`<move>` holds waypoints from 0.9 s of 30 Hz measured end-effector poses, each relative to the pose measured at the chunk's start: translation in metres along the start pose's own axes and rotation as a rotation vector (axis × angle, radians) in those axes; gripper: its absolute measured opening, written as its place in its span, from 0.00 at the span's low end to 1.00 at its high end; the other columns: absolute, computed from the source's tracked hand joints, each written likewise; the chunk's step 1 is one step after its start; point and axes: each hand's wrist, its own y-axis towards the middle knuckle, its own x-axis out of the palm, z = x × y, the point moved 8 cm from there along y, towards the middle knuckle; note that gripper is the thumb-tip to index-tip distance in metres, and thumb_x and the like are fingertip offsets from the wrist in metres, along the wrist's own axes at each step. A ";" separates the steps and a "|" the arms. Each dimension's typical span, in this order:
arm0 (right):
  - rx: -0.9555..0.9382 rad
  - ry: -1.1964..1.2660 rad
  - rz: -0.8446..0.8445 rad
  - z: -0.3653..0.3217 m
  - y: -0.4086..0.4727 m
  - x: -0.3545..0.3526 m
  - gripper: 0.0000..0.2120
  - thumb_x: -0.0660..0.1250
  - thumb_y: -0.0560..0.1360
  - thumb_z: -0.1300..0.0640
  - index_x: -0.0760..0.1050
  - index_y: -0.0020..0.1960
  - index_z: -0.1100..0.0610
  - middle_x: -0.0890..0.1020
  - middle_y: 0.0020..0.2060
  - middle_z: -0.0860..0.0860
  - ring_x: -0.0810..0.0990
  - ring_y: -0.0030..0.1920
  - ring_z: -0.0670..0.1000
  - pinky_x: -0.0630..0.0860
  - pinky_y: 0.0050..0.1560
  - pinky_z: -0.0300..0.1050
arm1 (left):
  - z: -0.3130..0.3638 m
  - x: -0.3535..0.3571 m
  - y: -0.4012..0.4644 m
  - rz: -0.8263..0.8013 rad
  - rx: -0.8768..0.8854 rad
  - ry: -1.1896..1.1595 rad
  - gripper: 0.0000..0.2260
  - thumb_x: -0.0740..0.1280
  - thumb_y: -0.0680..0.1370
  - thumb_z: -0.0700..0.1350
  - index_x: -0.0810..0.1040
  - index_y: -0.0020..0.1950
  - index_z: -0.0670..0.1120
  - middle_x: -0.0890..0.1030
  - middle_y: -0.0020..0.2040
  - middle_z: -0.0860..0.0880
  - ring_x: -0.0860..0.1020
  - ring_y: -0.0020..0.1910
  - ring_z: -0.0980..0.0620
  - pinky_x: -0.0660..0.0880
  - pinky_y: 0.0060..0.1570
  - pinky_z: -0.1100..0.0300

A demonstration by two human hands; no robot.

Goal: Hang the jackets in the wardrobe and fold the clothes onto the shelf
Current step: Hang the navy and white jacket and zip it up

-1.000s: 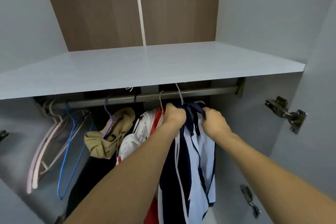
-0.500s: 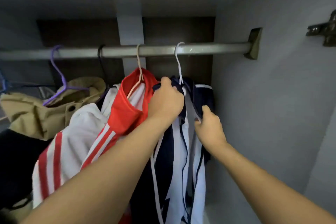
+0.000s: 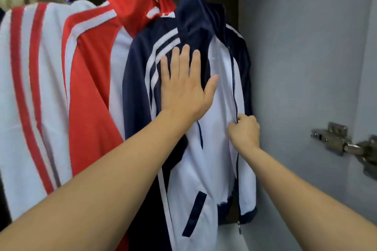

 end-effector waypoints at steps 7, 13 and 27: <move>0.004 0.216 -0.145 0.046 -0.029 0.019 0.08 0.57 0.74 0.65 0.69 0.52 0.58 0.77 0.44 0.52 0.76 0.40 0.54 0.76 0.38 0.48 | 0.013 0.025 -0.098 -0.058 -0.032 -0.114 0.30 0.55 0.79 0.54 0.58 0.79 0.41 0.58 0.78 0.39 0.52 0.79 0.39 0.41 0.76 0.40; 0.186 0.154 -0.214 0.135 -0.089 0.053 0.06 0.58 0.73 0.68 0.66 0.41 0.59 0.73 0.39 0.53 0.70 0.37 0.52 0.68 0.35 0.43 | 0.033 0.086 -0.253 -0.334 -0.090 -0.182 0.26 0.65 0.71 0.48 0.71 0.70 0.44 0.68 0.71 0.41 0.66 0.70 0.39 0.54 0.73 0.42; 0.869 0.522 -0.388 0.231 -0.213 0.074 0.06 0.56 0.79 0.57 0.69 0.54 0.56 0.75 0.42 0.56 0.76 0.35 0.56 0.74 0.40 0.48 | 0.067 0.217 -0.498 -0.968 -1.858 -1.419 0.34 0.74 0.72 0.56 0.67 0.75 0.49 0.67 0.74 0.47 0.65 0.74 0.45 0.66 0.70 0.45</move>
